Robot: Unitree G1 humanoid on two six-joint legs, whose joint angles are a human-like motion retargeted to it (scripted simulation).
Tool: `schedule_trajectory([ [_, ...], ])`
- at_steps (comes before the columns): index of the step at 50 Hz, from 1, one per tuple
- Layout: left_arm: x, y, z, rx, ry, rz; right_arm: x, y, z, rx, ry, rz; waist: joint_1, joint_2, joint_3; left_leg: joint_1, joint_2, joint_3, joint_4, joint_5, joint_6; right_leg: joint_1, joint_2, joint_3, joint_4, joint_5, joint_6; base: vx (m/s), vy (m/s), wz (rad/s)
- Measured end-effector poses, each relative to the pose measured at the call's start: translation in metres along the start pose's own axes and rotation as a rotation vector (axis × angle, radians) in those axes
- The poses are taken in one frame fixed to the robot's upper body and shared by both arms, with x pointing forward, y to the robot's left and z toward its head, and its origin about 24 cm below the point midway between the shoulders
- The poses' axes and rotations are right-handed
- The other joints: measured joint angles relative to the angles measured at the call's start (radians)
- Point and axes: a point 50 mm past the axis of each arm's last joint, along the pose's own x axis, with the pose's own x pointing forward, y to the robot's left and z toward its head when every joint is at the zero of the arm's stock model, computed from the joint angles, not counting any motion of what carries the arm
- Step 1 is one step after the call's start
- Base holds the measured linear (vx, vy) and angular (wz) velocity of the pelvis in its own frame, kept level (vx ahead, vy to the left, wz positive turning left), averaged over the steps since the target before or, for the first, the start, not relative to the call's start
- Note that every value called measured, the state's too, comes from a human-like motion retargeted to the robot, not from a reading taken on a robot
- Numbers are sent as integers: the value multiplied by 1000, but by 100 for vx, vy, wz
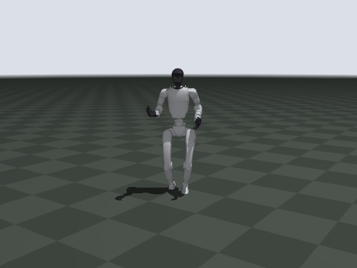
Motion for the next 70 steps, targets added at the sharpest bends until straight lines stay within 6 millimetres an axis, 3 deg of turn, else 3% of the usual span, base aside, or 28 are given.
schedule_trajectory([
  [5, 7, -3, 1, 124, 1, -43, -11, -2, -11, -106, 93, 85, -49, -35, 29, 32, -88, -9, 55, -174, 62, -82, -77, 11, 283, -112, 0, 3, 8, 15],
  [10, 30, -3, 0, 331, -5, -46, -14, -3, -30, -214, 199, 161, -109, -78, 87, 85, -165, -17, 20, -249, 111, -188, -150, 59, 512, -98, 31, 8, 5, 23],
  [13, 31, 1, -9, 367, 28, -23, -20, -9, -44, -257, 274, 175, -137, -62, 74, 127, -167, -43, -78, -160, 68, -216, -149, 65, 429, -60, 25, 11, 0, 9],
  [17, 26, 7, -22, 409, 85, -23, -32, -17, -62, -327, 369, 191, -152, -34, 32, 137, -132, -67, -180, 95, -46, -202, -105, 66, 189, 70, 38, 10, -5, 8],
  [20, 23, 12, -30, 455, 132, -41, -40, -20, -73, -377, 427, 218, -133, -14, 12, 116, -88, -65, -181, 162, -77, -165, -63, 53, 45, 150, 53, 7, -6, -8],
  [24, 19, 18, -38, 501, 185, -47, -47, -24, -83, -449, 483, 270, -98, -1, 12, 102, -34, -46, -114, 85, -52, -98, -30, 16, -34, 136, 31, 4, -4, -15],
  [30, 15, 33, -48, 585, 257, -37, -49, -30, -100, -555, 564, 349, -44, 9, 63, 131, 26, -41, -15, -117, 0, 23, 18, -11, -86, -41, -30, 4, 1, -28],
  [37, 0, 54, -57, 644, 338, 32, -46, -39, -104, -658, 590, 384, -41, -13, 102, 175, -3, -32, -28, -145, 22, 30, 14, 25, -10, -71, -9, 3, 6, -28],
  [41, -8, 64, -57, 667, 363, 84, -39, -43, -100, -697, 566, 379, -76, -43, 111, 201, -53, -9, -64, -166, 55, -52, -41, 38, 162, -52, 31, 0, 6, -24],
  [45, -3, 69, -51, 735, 343, 110, -31, -48, -96, -744, 533, 340, -101, -69, 115, 218, -95, 8, -107, -203, 78, -123, -113, 27, 270, -119, 26, 0, 2, -20],
  [49, 5, 69, -45, 776, 301, 130, -33, -51, -102, -765, 547, 304, -100, -73, 112, 229, -88, 17, -131, -196, 68, -110, -117, 19, 194, -143, 8, 2, -2, -12],
  [55, 19, 55, -35, 742, 226, 80, -48, -53, -119, -758, 655, 329, -42, -16, 109, 176, 0, -24, -11, -144, -4, -24, -19, -2, 4, -132, -57, 3, -5, -51],
  [59, 23, 46, -33, 714, 206, 23, -54, -54, -125, -753, 710, 360, -29, 15, 106, 146, 60, -21, 53, -179, 4, -4, 28, 10, -54, -120, -71, 0, 1, -45],
  [65, 24, 39, -40, 669, 235, -9, -63, -66, -127, -767, 781, 336, -87, 13, 102, 208, 10, -14, -73, -216, 31, -50, 21, 70, 12, -99, -27, -4, 8, -37],
  [70, 25, 48, -45, 691, 280, 32, -64, -73, -125, -765, 790, 279, -172, -21, 115, 258, -59, 25, -162, -261, 61, -160, -31, 123, 211, -78, 39, -9, 8, -18],
])
